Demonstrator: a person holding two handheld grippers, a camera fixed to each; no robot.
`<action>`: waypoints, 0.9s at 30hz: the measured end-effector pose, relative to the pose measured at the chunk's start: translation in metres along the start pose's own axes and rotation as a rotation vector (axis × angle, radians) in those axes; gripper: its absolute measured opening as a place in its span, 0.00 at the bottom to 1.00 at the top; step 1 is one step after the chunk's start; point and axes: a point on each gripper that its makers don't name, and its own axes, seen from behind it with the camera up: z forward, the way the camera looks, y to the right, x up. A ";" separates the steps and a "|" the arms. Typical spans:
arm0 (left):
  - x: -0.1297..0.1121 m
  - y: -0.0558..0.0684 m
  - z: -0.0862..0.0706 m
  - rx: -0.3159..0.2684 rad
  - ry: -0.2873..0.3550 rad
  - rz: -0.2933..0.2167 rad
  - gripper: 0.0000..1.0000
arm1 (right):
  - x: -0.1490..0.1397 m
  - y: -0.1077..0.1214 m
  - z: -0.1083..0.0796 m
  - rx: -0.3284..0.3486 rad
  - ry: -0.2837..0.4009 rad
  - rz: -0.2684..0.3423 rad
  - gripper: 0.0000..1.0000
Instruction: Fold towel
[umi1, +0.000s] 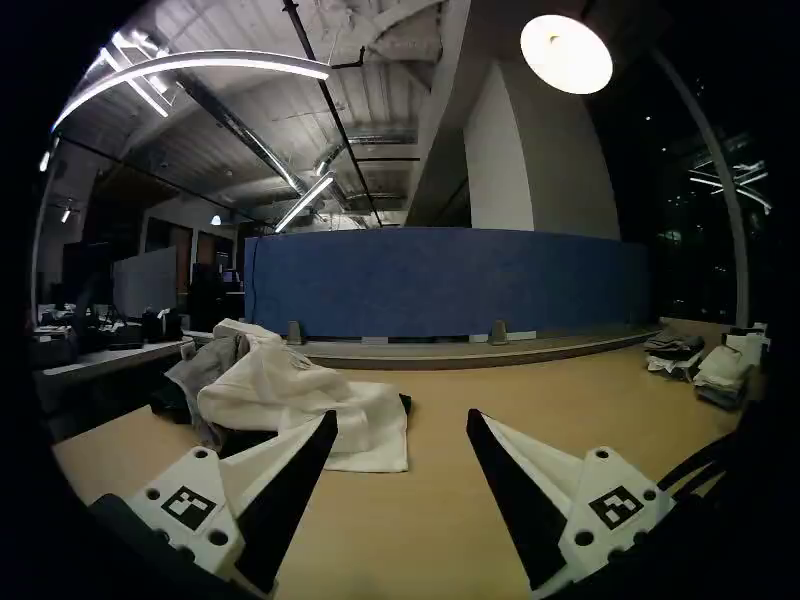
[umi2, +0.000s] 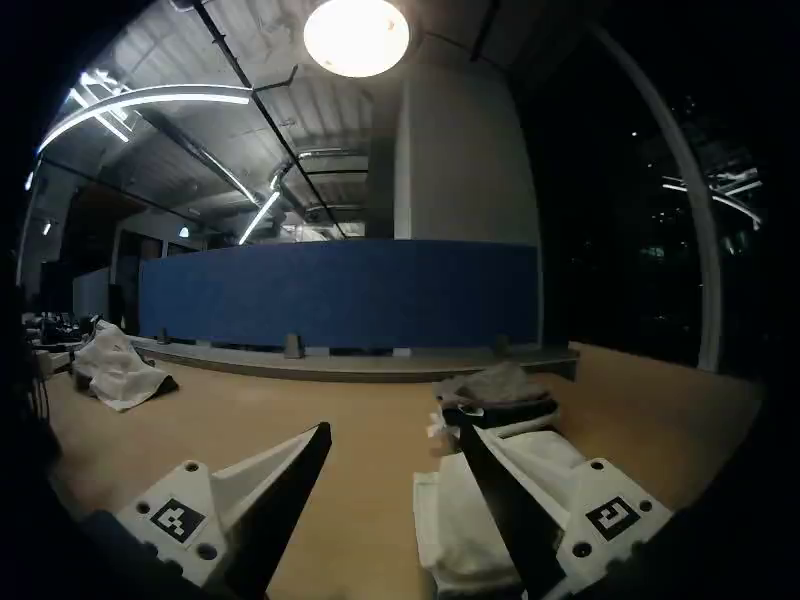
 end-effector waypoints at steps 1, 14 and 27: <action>0.000 0.000 0.000 0.000 0.000 0.000 0.96 | 0.000 0.000 0.000 0.000 0.000 0.000 1.00; 0.000 -0.001 0.001 0.000 0.000 0.000 0.96 | 0.000 0.001 0.000 0.000 0.000 0.000 1.00; 0.000 -0.005 0.002 -0.001 0.000 0.000 0.96 | 0.000 0.000 0.000 0.000 0.000 0.000 1.00</action>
